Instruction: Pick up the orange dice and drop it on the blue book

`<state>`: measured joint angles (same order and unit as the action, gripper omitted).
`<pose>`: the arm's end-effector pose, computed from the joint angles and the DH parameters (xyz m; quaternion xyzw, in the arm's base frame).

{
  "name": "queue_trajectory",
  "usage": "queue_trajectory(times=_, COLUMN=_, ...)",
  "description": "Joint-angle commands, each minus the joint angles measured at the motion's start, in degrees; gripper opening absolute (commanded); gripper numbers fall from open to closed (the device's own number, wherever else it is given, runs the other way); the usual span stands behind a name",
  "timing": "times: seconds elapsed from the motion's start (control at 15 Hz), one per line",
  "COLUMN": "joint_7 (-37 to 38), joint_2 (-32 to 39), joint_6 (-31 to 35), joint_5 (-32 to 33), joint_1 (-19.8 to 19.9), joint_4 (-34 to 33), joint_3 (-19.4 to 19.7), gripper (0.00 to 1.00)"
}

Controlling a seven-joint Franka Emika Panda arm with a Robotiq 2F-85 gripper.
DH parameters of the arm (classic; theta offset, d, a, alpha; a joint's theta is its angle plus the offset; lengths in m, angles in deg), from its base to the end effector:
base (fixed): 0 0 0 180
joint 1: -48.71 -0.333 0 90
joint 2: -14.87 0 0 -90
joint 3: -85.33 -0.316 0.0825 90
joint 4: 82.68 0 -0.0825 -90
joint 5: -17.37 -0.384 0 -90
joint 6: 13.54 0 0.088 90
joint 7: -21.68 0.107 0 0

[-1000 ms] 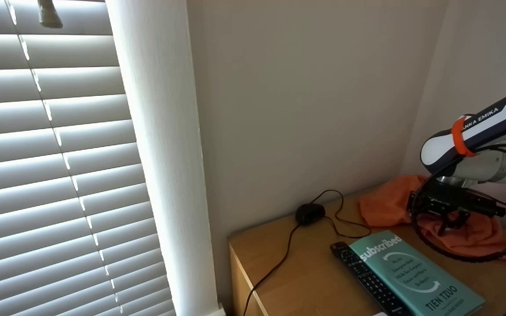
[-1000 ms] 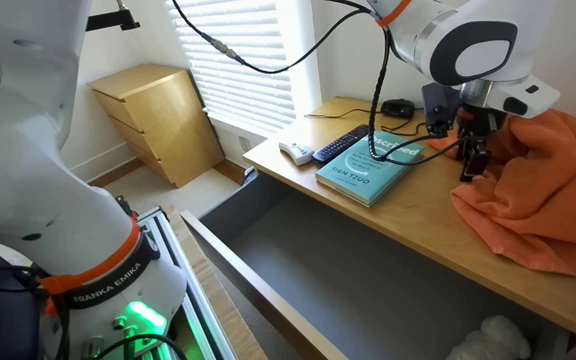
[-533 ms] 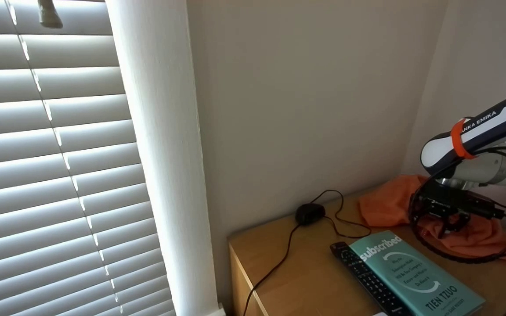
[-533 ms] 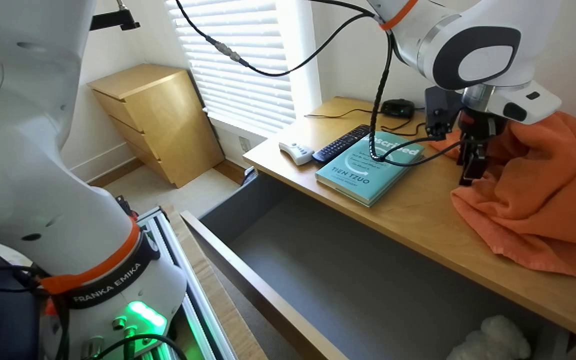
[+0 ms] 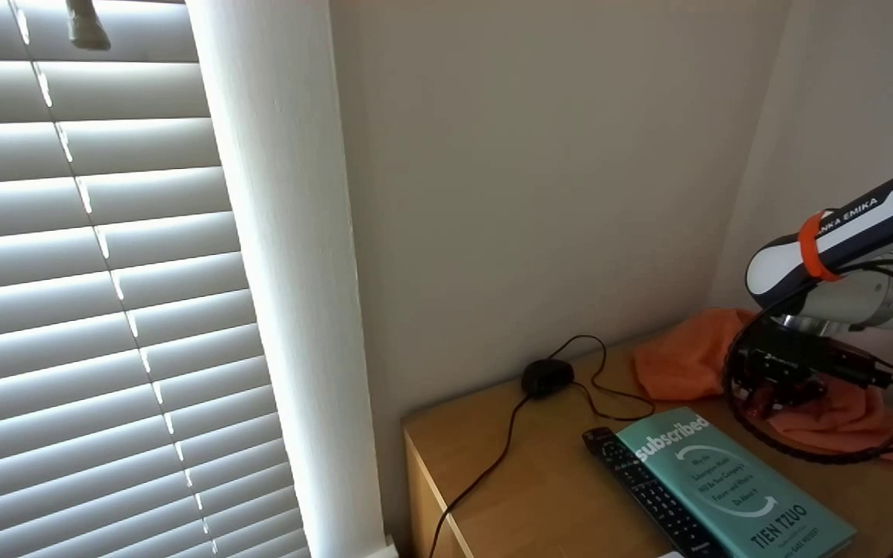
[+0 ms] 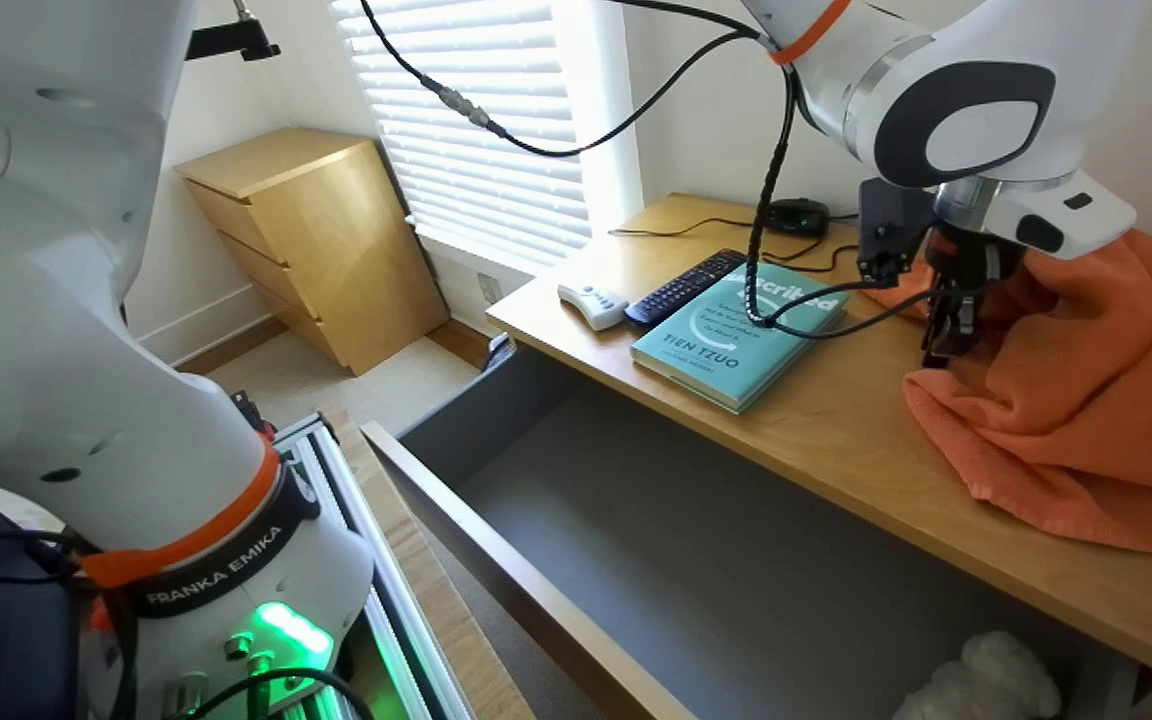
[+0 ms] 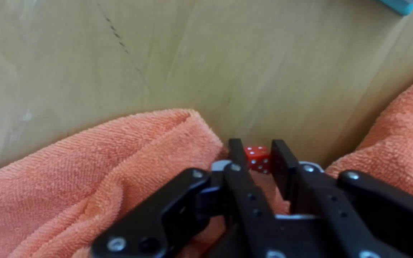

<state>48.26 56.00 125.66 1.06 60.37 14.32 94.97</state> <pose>0.6371 -0.2350 0.1862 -0.8753 0.4816 -0.0159 0.0405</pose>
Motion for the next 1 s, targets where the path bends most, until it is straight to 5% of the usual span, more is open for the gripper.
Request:
queue_trajectory(times=0.0, joint_7=0.21, joint_2=0.94, joint_6=-1.45, joint_5=-1.44, joint_1=0.46, joint_4=-1.23, joint_3=-0.22, gripper=0.14)
queue_trajectory(times=0.53, joint_7=0.42, joint_2=-1.79, joint_6=-2.51, joint_5=-0.85, joint_1=-0.7, joint_4=1.56, joint_3=-0.19, gripper=0.1)
queue_trajectory(times=0.93, joint_7=1.21, joint_2=-2.13, joint_6=-4.24, joint_5=-0.14, joint_1=-2.25, joint_4=2.86, joint_3=0.28, gripper=0.19)
